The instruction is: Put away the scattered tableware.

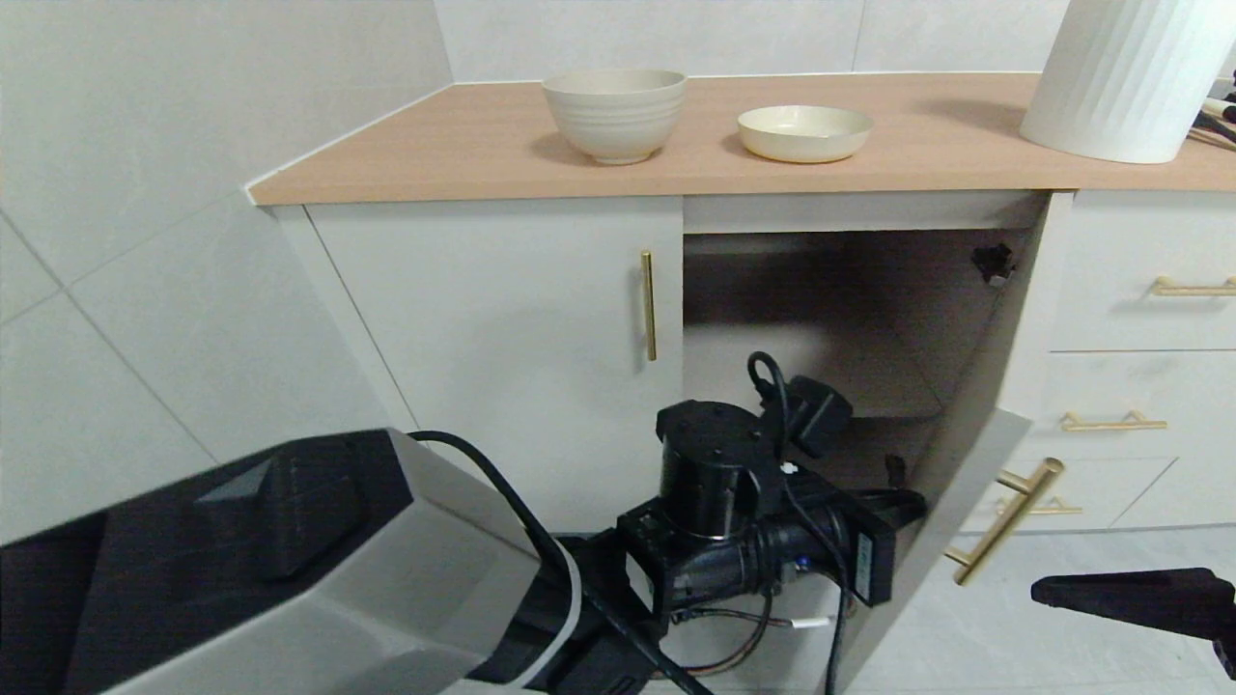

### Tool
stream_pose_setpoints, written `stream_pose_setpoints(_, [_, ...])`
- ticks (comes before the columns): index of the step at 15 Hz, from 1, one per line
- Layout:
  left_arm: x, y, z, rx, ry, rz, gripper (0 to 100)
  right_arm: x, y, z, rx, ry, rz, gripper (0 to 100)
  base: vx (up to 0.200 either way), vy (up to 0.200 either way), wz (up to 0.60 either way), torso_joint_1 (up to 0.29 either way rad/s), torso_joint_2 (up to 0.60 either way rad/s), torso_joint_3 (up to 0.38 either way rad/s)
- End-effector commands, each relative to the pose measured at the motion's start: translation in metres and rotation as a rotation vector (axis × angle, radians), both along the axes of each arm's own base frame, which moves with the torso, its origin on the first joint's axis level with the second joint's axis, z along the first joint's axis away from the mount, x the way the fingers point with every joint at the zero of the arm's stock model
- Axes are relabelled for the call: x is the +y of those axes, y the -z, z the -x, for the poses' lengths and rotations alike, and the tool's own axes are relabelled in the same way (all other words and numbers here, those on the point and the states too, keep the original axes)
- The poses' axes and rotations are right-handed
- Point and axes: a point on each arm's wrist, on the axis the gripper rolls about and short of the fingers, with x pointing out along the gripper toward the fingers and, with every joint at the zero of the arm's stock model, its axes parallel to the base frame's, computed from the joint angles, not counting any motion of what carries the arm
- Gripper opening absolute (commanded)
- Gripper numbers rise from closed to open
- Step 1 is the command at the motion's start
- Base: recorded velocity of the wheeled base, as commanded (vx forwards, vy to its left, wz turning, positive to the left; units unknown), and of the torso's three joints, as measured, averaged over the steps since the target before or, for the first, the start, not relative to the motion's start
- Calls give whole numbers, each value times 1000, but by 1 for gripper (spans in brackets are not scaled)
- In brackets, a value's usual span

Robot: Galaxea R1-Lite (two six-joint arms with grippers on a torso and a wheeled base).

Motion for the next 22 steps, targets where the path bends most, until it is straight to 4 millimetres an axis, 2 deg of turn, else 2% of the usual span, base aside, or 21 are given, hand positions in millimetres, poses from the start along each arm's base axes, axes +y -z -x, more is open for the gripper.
stream_pose_setpoints(1, [-18, -4, 29, -7, 73, 8, 0, -3, 0, 5, -10, -17, -13, 100, 0, 0, 0, 0, 0, 0])
stream_pose_setpoints(2, [-22, -6, 40, -9, 92, 10, 0, -3, 1, 5, -9, -17, -12, 100, 0, 0, 0, 0, 0, 0])
stream_pose_setpoints(4, [-21, -13, 41, -19, 47, 21, 0, -2, 1, 3, -6, -14, -9, 100, 0, 0, 0, 0, 0, 0])
stream_pose_setpoints(6, [-6, -21, 25, -28, -42, 32, 0, -2, 2, 2, 0, -12, -5, 100, 0, 0, 0, 0, 0, 0])
stream_pose_setpoints(8, [26, -34, 6, -35, -128, 42, 0, 0, 3, 0, 11, -9, 3, 100, 0, 0, 0, 0, 0, 0])
stream_pose_setpoints(10, [49, -48, -10, -48, -188, 60, 0, 0, 3, -2, 13, -1, 6, 100, 0, 0, 0, 0, 0, 0])
stream_pose_setpoints(11, [52, -48, -14, -43, -203, 53, 0, 1, 3, -2, 15, -1, 5, 100, 0, 0, 0, 0, 0, 0])
stream_pose_setpoints(12, [51, -38, -18, -17, -201, 17, 0, 1, 3, -2, 12, -1, 3, 100, 0, 0, 0, 0, 0, 0])
stream_pose_setpoints(13, [41, -21, -18, 8, -178, -17, 0, 1, 3, -2, 11, -1, 4, 100, 0, 0, 0, 0, 0, 0])
stream_pose_setpoints(14, [18, -6, -11, 18, -128, -32, 0, 0, 2, -1, 6, -1, 0, 100, 0, 0, 0, 0, 0, 0])
stream_pose_setpoints(15, [11, -1, -10, 21, -117, -37, 0, 0, 2, -1, 5, -1, -1, 100, 0, 0, 0, 0, 0, 0])
stream_pose_setpoints(16, [-14, 13, 0, 24, -68, -48, 0, -1, 1, 0, -6, -1, -9, 100, 0, 0, 0, 0, 0, 0])
stream_pose_setpoints(20, [-42, -5, 20, 13, 27, -29, 0, -1, 1, 0, -8, -1, -13, 100, 0, 0, 0, 0, 0, 0])
stream_pose_setpoints(22, [-59, -15, 38, 10, 96, -21, 0, -1, 1, 0, -8, -1, -13, 100, 0, 0, 0, 0, 0, 0])
